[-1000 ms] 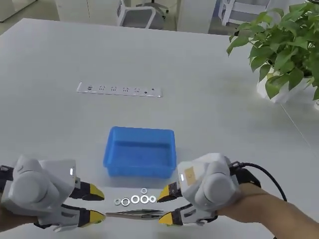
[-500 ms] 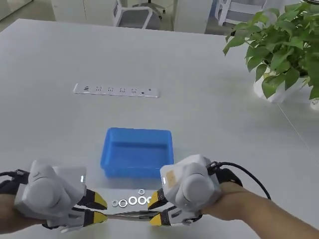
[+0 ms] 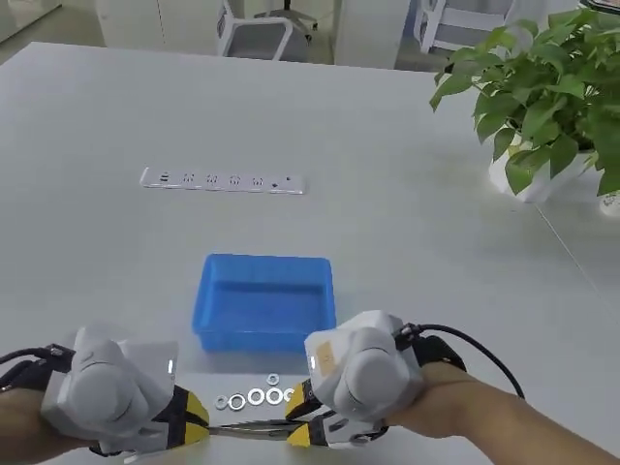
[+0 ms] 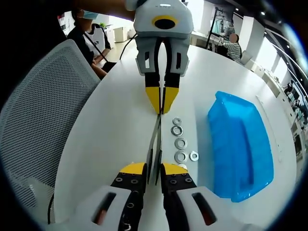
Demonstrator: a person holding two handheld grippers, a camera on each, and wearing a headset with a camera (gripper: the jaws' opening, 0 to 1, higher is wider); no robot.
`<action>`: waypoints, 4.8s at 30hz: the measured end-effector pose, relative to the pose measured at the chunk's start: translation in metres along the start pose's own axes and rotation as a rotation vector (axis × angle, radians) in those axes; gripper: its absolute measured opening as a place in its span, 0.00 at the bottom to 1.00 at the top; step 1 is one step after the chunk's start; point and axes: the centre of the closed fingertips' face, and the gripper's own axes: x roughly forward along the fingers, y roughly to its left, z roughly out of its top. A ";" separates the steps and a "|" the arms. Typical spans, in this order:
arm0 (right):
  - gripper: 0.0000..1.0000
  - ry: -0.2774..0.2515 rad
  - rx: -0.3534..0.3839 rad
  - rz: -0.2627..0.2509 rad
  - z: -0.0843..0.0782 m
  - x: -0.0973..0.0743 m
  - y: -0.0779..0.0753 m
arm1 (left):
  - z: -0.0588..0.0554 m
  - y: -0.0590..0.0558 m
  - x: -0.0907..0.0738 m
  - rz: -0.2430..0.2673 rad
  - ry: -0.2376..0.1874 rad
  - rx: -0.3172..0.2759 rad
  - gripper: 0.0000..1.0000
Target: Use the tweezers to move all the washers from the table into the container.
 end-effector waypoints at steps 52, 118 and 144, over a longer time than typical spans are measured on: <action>0.13 -0.109 0.074 -0.076 0.032 -0.012 -0.005 | 0.113 0.000 -0.061 0.005 -0.175 0.116 0.06; 0.13 -0.151 0.110 -0.136 0.033 -0.018 -0.021 | 0.129 0.005 -0.043 -0.075 -0.182 0.204 0.06; 0.13 -0.138 0.146 -0.170 0.016 -0.020 -0.035 | 0.134 0.018 -0.029 -0.099 -0.192 0.236 0.06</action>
